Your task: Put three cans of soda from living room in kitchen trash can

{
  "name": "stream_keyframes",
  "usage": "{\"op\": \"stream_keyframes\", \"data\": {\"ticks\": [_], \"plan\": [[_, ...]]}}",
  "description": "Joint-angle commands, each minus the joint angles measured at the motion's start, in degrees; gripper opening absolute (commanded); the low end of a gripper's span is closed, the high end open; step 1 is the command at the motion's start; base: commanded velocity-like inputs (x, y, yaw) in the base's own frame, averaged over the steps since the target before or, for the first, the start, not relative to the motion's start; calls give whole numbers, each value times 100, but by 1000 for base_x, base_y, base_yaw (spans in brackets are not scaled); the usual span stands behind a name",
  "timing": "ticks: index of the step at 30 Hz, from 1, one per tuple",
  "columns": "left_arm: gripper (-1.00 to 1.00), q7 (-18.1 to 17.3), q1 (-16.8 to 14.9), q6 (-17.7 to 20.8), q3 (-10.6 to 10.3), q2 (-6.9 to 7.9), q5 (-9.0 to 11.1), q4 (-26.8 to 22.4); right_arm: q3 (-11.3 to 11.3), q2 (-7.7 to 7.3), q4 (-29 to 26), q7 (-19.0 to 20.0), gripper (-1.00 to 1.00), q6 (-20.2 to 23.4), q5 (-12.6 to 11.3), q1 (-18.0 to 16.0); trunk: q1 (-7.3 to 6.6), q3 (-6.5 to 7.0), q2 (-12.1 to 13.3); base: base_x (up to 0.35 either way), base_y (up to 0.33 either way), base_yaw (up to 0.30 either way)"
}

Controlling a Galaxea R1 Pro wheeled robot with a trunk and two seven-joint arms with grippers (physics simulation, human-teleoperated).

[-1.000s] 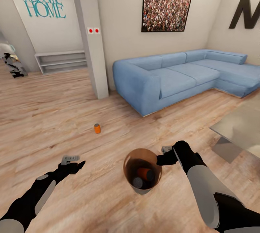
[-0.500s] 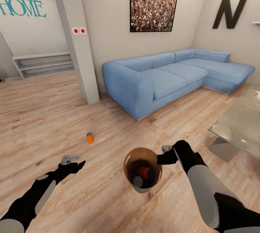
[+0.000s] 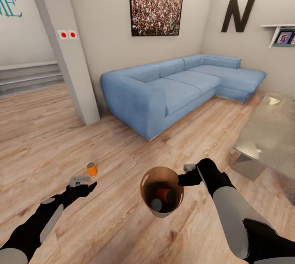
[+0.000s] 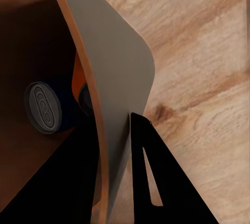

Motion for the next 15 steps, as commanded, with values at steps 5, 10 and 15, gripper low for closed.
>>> {"op": "stream_keyframes", "data": {"ticks": [5,10,15], "plan": [[100,0,0,0,0,-3,-2,1,-12,1,-1,30,-100,50,-157,-2,0,-11,0,256,237,-243],[100,0,-2,0,0,-3,0,4,-13,1,-1,30,-100,50,-159,-2,0,-23,0,244,248,-243],[100,-2,0,0,0,-3,-5,6,-15,-1,-5,30,-100,50,-158,-2,0,-36,0,224,260,-243]]}}
